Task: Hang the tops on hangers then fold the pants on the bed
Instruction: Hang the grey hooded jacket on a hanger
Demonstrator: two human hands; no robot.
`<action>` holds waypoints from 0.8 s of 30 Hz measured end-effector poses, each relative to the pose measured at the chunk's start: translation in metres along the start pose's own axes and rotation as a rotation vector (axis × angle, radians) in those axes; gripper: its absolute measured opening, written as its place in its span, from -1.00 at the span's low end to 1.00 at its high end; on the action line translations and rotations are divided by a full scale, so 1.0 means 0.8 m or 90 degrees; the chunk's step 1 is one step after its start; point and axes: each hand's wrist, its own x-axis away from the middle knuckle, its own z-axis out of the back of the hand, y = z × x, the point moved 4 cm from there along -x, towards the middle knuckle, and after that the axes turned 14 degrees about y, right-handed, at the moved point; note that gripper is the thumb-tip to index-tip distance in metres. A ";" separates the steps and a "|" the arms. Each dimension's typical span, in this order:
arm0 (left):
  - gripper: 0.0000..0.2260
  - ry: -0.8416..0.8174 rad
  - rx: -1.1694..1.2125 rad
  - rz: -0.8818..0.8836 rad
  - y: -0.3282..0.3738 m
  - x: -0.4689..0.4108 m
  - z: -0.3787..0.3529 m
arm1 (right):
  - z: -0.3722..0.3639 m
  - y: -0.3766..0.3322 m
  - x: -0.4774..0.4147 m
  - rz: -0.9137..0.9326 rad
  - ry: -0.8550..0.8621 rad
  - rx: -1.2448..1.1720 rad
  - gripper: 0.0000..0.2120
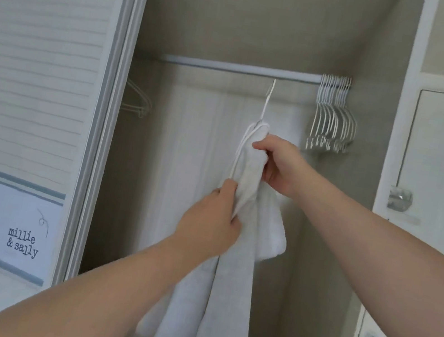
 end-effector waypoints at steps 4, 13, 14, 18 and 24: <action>-0.80 0.021 -0.052 -0.042 -0.030 -0.098 -0.017 | -0.015 -0.027 -0.098 0.017 0.025 -0.039 -0.90; -0.86 0.083 -0.152 -0.093 -0.088 -0.274 -0.064 | -0.054 -0.060 -0.281 0.068 0.068 -0.052 -0.92; -0.86 0.090 -0.157 -0.098 -0.094 -0.289 -0.069 | -0.055 -0.063 -0.298 0.075 0.077 -0.056 -0.90; -0.85 0.102 -0.176 -0.119 -0.116 -0.337 -0.090 | -0.056 -0.068 -0.361 0.091 0.093 -0.060 -0.88; -0.85 0.083 -0.177 -0.119 -0.147 -0.370 -0.112 | -0.067 -0.056 -0.410 0.109 0.089 -0.049 -0.84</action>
